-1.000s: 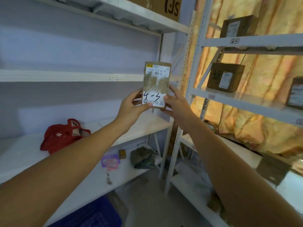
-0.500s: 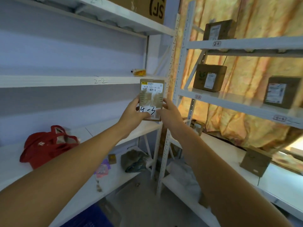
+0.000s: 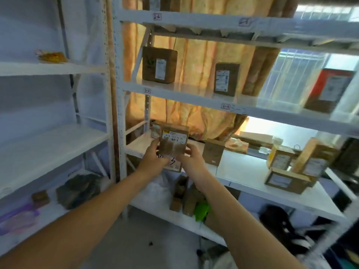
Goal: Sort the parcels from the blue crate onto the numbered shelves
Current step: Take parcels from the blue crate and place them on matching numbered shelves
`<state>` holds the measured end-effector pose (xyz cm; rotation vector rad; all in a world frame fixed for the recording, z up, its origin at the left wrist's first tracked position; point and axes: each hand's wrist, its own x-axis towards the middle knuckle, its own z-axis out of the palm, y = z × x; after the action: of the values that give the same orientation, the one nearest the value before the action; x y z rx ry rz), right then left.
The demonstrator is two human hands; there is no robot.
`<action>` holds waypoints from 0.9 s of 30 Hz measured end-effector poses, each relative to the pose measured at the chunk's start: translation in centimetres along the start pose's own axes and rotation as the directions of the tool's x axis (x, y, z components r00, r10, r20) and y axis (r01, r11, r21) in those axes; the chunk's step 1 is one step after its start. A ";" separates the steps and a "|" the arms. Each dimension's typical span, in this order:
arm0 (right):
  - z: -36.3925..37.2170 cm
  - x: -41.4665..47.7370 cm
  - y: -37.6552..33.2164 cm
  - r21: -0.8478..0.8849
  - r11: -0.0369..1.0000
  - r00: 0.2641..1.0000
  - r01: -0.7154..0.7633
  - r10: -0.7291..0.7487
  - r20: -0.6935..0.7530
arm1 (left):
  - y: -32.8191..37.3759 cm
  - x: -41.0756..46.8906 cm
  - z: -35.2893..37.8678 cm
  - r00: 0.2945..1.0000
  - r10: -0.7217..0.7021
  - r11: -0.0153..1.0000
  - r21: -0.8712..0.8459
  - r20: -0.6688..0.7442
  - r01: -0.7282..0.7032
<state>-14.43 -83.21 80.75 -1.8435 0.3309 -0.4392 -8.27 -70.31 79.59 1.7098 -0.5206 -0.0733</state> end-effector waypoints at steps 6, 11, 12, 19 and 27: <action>-12.2 1.7 8.9 0.010 0.980 0.968 -0.198 0.198 -0.157 | -2.3 3.0 15.6 0.961 -0.085 0.996 -0.011 0.265 0.091; -20.5 3.6 15.5 0.075 0.956 0.927 -0.285 0.295 -0.233 | -4.0 4.8 26.6 0.928 -0.097 0.995 0.039 0.360 0.090; -21.6 3.9 16.8 0.102 0.950 0.919 -0.296 0.312 -0.240 | -4.5 5.3 28.3 0.923 -0.111 0.994 0.062 0.369 0.095; -25.4 8.4 26.0 0.238 0.898 0.863 -0.369 0.426 -0.270 | -11.0 10.4 37.6 0.878 -0.188 0.981 0.036 0.440 0.192; -27.5 22.4 32.6 0.233 0.911 0.864 -0.340 0.400 -0.306 | -16.9 22.7 44.9 0.923 -0.142 0.989 0.021 0.357 0.144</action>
<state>-7.27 -126.25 60.22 -1.4819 0.8513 -0.5057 2.19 -118.25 59.35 1.7352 -0.6615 -0.4993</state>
